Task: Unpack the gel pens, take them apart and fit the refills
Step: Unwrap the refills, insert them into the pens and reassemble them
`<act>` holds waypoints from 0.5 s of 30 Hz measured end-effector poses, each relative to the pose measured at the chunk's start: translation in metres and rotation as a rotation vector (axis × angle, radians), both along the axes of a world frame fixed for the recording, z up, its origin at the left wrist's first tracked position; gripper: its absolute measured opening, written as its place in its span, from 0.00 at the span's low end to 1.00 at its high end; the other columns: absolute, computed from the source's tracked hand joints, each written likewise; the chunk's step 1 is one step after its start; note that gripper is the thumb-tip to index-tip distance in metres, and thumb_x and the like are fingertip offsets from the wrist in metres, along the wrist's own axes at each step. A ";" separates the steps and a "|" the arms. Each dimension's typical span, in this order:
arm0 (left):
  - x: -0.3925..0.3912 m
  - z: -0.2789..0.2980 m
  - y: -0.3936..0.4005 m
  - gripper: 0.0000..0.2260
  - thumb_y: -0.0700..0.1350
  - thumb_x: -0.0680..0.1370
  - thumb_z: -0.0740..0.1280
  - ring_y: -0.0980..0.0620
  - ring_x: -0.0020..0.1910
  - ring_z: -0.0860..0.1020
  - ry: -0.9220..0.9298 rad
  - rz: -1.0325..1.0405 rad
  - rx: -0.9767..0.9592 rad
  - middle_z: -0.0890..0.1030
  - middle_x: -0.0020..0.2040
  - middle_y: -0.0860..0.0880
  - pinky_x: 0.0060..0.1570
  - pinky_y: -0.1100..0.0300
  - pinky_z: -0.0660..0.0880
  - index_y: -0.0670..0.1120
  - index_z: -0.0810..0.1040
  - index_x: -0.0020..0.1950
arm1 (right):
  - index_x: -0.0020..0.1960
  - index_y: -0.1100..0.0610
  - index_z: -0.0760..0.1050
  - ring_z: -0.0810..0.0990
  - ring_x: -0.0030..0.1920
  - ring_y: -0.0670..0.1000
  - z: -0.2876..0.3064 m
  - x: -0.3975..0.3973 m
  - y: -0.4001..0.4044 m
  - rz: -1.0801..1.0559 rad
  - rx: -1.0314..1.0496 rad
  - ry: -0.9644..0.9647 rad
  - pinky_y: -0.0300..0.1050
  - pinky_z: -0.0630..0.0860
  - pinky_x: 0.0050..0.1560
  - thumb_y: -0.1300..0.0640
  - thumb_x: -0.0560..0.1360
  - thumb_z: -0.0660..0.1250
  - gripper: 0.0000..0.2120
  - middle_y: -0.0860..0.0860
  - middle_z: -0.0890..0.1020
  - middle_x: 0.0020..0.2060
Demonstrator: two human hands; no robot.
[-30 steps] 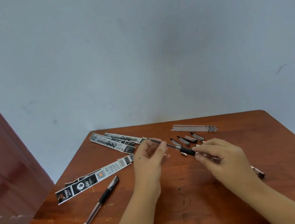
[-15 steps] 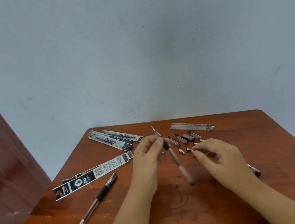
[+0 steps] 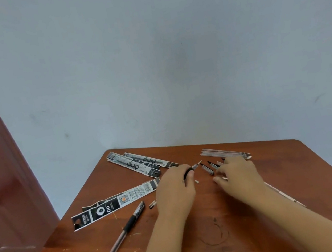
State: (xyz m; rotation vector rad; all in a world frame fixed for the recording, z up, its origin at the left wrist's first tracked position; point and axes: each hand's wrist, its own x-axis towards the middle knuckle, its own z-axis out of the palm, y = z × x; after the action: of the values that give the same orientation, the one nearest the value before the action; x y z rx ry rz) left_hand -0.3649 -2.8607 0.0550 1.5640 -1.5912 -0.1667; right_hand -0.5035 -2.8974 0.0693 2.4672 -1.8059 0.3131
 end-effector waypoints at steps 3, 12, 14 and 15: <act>0.000 -0.002 -0.002 0.11 0.46 0.79 0.57 0.53 0.51 0.73 -0.062 -0.001 0.019 0.77 0.51 0.49 0.46 0.63 0.65 0.48 0.75 0.56 | 0.59 0.51 0.74 0.67 0.60 0.52 -0.006 0.007 -0.006 -0.014 0.000 0.050 0.46 0.66 0.57 0.49 0.76 0.57 0.15 0.51 0.73 0.57; 0.000 -0.002 -0.004 0.12 0.44 0.79 0.56 0.49 0.54 0.72 -0.192 -0.055 0.075 0.76 0.54 0.46 0.52 0.59 0.68 0.46 0.74 0.60 | 0.45 0.58 0.80 0.75 0.39 0.46 0.010 -0.010 0.011 0.068 -0.086 -0.609 0.40 0.68 0.44 0.60 0.72 0.66 0.05 0.47 0.79 0.35; -0.003 -0.002 -0.003 0.13 0.43 0.79 0.56 0.50 0.54 0.71 -0.230 -0.103 0.073 0.76 0.55 0.46 0.52 0.61 0.67 0.45 0.74 0.60 | 0.42 0.55 0.78 0.74 0.36 0.40 0.014 -0.020 0.020 0.091 -0.074 -0.710 0.34 0.68 0.37 0.61 0.70 0.68 0.02 0.43 0.77 0.32; -0.004 -0.003 -0.003 0.13 0.42 0.79 0.56 0.50 0.54 0.71 -0.240 -0.126 0.074 0.76 0.55 0.46 0.52 0.61 0.66 0.45 0.74 0.61 | 0.41 0.54 0.77 0.74 0.36 0.39 0.013 -0.024 0.023 0.095 -0.071 -0.735 0.29 0.68 0.35 0.61 0.70 0.68 0.03 0.42 0.77 0.32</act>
State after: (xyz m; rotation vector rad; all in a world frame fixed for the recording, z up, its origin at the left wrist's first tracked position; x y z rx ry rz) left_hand -0.3693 -2.8634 0.0523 1.5877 -1.8916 -0.1109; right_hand -0.5279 -2.8744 0.0818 2.5772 -1.8134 1.4163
